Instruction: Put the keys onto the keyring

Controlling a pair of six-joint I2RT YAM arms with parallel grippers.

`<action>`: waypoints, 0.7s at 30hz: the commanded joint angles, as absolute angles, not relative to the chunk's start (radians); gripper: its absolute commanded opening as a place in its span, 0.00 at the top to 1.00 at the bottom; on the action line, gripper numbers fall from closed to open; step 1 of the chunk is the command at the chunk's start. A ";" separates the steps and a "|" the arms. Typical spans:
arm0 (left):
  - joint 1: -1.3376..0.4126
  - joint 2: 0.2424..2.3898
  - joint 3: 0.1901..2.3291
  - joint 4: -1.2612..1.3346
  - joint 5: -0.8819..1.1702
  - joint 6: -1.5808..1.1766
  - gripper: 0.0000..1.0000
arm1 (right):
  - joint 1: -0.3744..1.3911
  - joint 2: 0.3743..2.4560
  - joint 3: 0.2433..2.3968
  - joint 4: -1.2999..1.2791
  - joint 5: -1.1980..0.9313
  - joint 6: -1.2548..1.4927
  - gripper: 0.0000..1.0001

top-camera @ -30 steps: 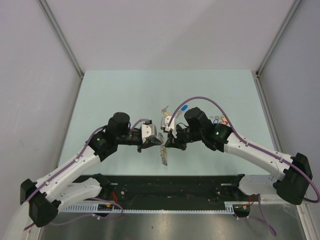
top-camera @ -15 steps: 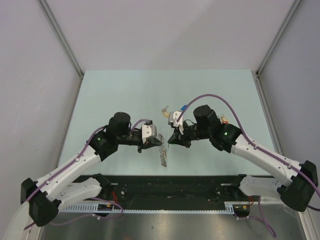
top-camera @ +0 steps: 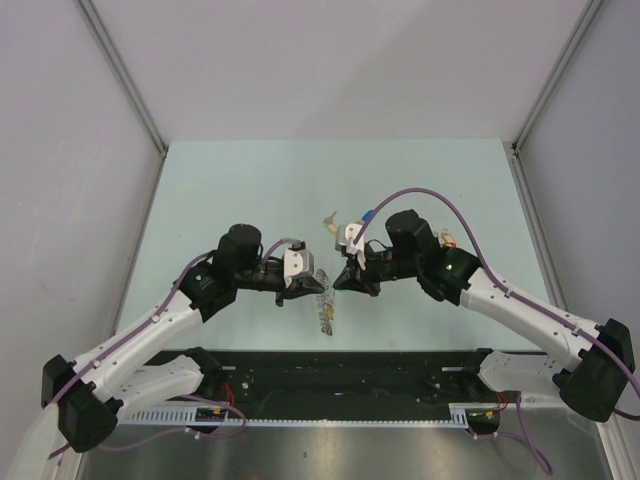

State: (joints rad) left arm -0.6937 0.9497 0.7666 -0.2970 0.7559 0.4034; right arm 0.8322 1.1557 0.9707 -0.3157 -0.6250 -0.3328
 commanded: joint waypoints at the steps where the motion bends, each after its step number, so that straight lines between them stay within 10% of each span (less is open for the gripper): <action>1: -0.698 0.948 0.775 -0.250 0.815 0.431 1.00 | 0.841 1.161 0.974 -0.276 -0.653 -0.325 1.00; 21: -0.698 0.951 0.775 -0.252 0.818 0.429 1.00 | 0.851 1.163 0.976 -0.279 -0.661 -0.337 1.00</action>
